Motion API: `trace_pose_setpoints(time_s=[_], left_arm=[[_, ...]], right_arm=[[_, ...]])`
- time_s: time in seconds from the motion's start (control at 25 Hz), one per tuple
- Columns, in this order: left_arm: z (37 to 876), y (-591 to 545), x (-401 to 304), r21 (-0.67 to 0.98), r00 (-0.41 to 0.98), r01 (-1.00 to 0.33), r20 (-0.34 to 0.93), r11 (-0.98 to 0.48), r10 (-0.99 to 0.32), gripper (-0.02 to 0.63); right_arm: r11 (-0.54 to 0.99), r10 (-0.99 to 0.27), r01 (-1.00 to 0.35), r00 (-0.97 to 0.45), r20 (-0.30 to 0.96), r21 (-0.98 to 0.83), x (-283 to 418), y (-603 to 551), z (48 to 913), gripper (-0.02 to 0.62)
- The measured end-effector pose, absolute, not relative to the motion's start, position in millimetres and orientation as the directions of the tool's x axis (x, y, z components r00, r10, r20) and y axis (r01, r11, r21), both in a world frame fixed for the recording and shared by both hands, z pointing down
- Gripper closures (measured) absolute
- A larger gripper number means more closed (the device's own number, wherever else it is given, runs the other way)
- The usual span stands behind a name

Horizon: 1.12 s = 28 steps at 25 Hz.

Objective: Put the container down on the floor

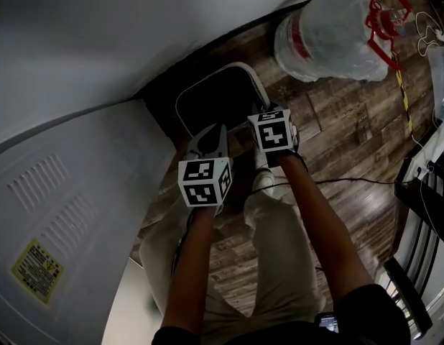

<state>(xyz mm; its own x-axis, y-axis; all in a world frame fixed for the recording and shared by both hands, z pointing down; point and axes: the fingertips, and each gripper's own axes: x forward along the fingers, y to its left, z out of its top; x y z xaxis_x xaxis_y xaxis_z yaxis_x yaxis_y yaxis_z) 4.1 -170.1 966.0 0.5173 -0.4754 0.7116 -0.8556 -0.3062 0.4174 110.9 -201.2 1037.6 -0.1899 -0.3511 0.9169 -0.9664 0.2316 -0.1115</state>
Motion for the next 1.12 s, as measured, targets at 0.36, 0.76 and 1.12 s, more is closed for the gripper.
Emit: trace_pose_setpoints(time_s=[0.36,0.76,1.12], left_arm=[[975.5,-163.2,19.1,0.416,0.537,-0.84,0.725,-0.348,-0.43,0.588],[986.4,-164.4,19.1,0.424,0.54,-0.838,0.734,-0.344,-0.411,0.588],[993.1,-166.4,23.8,0.435,0.551,-0.83,0.738,-0.35,-0.389,0.588]], right_arm=[[0.168,-0.298,-0.975,-0.19,0.935,-0.145,127.2,-189.0,1065.4,0.486],[0.105,-0.281,-0.983,-0.176,0.943,-0.152,139.1,-188.9,1089.6,0.456],[-0.002,-0.267,-0.984,-0.174,0.948,-0.181,148.5,-181.9,1104.0,0.402]])
